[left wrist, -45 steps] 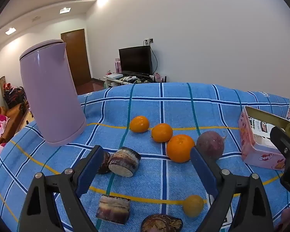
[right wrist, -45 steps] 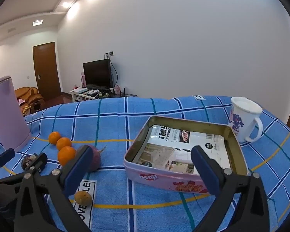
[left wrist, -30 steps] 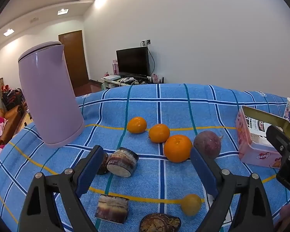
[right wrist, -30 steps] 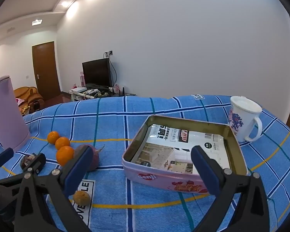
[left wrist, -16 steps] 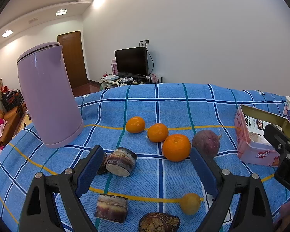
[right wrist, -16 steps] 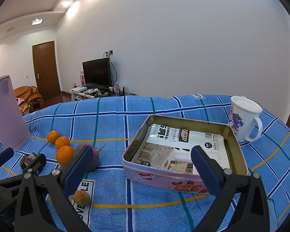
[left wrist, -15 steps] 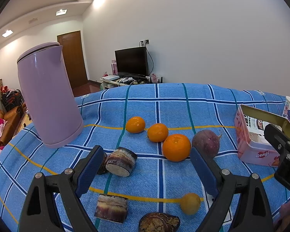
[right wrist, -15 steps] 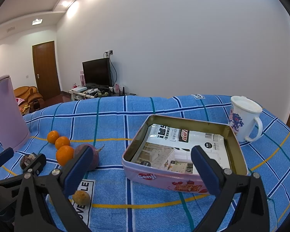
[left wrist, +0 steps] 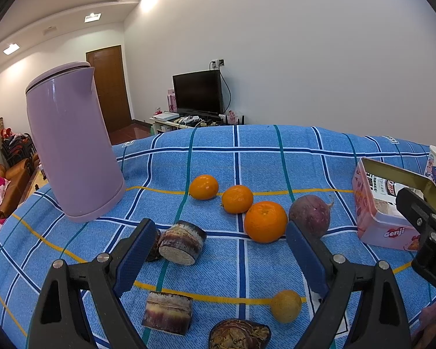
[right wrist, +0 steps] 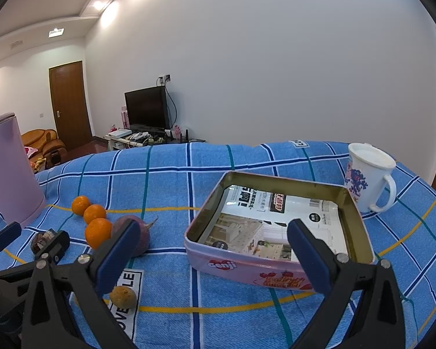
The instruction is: Organize fruits
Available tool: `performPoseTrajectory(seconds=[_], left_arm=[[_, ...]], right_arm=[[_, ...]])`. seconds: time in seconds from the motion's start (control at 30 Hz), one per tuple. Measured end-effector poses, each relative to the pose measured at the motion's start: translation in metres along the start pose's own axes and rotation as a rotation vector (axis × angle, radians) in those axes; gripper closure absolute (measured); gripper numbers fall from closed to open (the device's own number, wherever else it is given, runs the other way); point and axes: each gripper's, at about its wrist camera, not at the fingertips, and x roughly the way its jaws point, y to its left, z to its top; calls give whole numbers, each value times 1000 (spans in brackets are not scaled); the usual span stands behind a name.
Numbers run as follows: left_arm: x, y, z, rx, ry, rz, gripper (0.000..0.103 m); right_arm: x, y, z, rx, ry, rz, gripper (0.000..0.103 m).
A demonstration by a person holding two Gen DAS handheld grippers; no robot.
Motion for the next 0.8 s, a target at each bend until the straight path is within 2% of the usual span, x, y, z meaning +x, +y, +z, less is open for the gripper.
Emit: performPoseTrajectory(seconds=[0.6, 0.8], left_arm=[[0, 3, 0, 6, 14, -17, 11], [-2, 9, 4, 28, -3, 36, 11]], right_arm=[[6, 2, 0, -4, 41, 23, 0], [9, -1, -1, 4, 62, 39, 0]])
